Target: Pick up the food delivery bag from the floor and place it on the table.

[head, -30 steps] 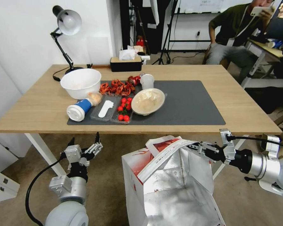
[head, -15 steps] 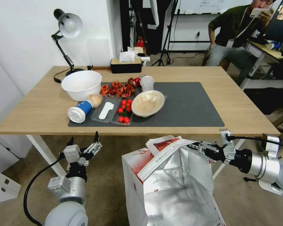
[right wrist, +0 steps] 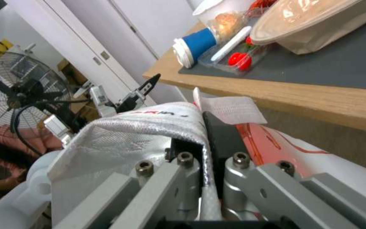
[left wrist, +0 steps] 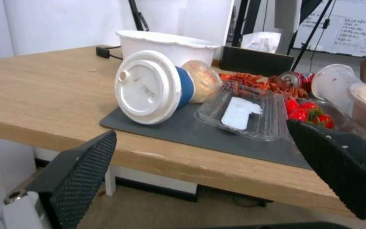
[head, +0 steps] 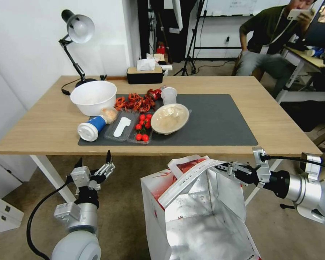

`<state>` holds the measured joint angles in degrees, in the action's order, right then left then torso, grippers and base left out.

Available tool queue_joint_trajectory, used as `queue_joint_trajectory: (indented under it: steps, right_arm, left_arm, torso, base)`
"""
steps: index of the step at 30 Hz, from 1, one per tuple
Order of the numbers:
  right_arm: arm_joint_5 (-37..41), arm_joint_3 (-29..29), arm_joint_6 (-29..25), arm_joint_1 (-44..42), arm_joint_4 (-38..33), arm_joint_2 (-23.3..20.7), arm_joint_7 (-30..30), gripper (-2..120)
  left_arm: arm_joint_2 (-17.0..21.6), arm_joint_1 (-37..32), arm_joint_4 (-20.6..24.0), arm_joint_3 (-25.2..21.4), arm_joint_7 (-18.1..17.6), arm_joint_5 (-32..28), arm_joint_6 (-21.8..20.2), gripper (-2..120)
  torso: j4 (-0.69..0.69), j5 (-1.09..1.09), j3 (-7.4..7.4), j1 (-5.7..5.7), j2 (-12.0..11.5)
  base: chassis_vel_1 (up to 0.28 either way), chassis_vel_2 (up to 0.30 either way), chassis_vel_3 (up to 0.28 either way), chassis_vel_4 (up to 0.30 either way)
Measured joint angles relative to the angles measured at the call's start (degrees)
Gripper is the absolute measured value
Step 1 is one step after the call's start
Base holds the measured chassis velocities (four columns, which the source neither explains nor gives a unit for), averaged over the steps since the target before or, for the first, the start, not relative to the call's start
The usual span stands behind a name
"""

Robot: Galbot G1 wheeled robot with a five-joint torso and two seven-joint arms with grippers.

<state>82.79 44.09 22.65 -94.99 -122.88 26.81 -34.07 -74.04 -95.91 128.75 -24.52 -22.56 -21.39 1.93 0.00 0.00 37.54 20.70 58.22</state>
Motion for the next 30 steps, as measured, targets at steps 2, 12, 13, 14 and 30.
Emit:
queue_joint_trajectory:
  steps: [2, 12, 13, 14, 30]
  right_arm:
    - [0.0, 0.0, 0.0, 0.0, 0.0, -0.1, -0.2, 0]
    - [0.5, 0.6, 0.0, -0.6, -0.1, -0.8, -0.8, 0]
    - [0.9, 0.9, 0.0, -0.9, -0.2, -1.1, -0.8, 0]
    - [1.3, 1.1, 0.0, -1.0, -0.3, -1.4, -0.7, 0]
    - [9.2, 0.8, 0.3, 2.2, -3.4, -9.1, 1.5, 0]
  left_arm:
    - [0.0, 0.0, 0.0, 0.0, 0.0, 0.0, 0.0, 100]
    - [0.2, -0.1, 0.0, -0.2, 0.0, 0.0, 0.0, 100]
    - [0.3, -0.1, 0.0, -0.3, 0.0, 0.0, 0.0, 100]
    - [0.3, -0.1, 0.0, -0.3, 0.0, 0.0, 0.1, 100]
    - [-1.5, -2.1, 1.7, -2.2, -0.7, 1.3, 1.0, 100]
  torso:
    - [0.0, 0.0, -0.02, -0.02, 0.0]
    - [0.0, 0.0, -0.09, -0.07, -0.2]
    - [0.0, 0.0, -0.1, -0.08, -0.2]
    - [0.0, 0.01, -0.1, -0.09, -0.2]
    - [0.0, 0.0, -0.16, -0.12, -0.3]
  base:
    - [0.0, 0.0, 0.0, 0.0]
    - [0.0, 0.0, 0.0, 0.0]
    - [0.0, 0.0, 0.0, 0.0]
    - [0.0, 0.0, 0.0, 0.0]
    - [0.0, 0.0, 0.0, 0.0]
